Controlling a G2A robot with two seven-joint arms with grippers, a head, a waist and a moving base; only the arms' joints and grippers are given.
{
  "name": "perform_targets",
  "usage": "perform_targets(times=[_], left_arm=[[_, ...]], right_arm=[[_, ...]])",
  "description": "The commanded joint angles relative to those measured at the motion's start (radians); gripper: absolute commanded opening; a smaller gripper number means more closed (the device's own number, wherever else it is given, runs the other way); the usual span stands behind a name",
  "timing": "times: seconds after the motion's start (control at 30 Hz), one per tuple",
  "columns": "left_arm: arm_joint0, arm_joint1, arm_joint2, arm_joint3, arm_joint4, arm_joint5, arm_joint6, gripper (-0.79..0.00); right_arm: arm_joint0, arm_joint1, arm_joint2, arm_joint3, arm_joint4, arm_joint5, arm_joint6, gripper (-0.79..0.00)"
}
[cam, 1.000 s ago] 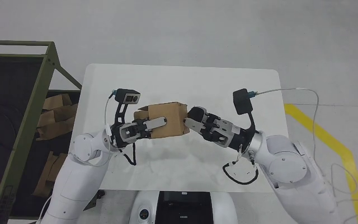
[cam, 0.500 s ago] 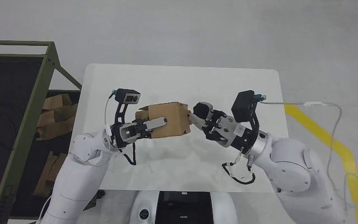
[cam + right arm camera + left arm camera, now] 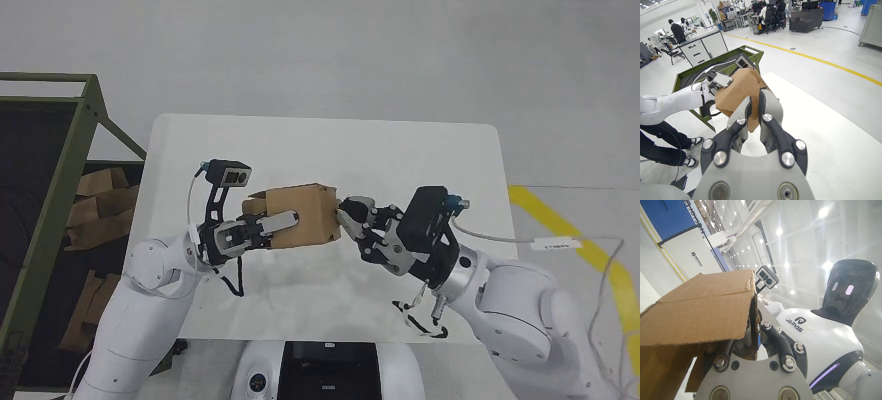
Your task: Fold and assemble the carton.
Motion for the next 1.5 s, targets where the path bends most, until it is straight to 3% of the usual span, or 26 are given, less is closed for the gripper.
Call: perform_targets(times=[0.0, 0.6, 1.47], left_arm=[[0.001, 0.0, 0.001, -0.002, 0.0, 0.0, -0.001, -0.785], [0.003, 0.003, 0.002, -0.001, 0.007, 0.019, -0.015, -0.785], [-0.011, 0.005, 0.007, 0.014, 0.007, 0.036, -0.023, -0.785]], right_arm=[[0.001, 0.0, -0.004, 0.003, 0.005, -0.008, 0.005, -0.785], [0.078, -0.01, -0.072, 0.065, 0.079, -0.067, 0.047, -0.785], [0.134, -0.017, -0.099, 0.1, 0.098, -0.051, 0.089, -0.785]])
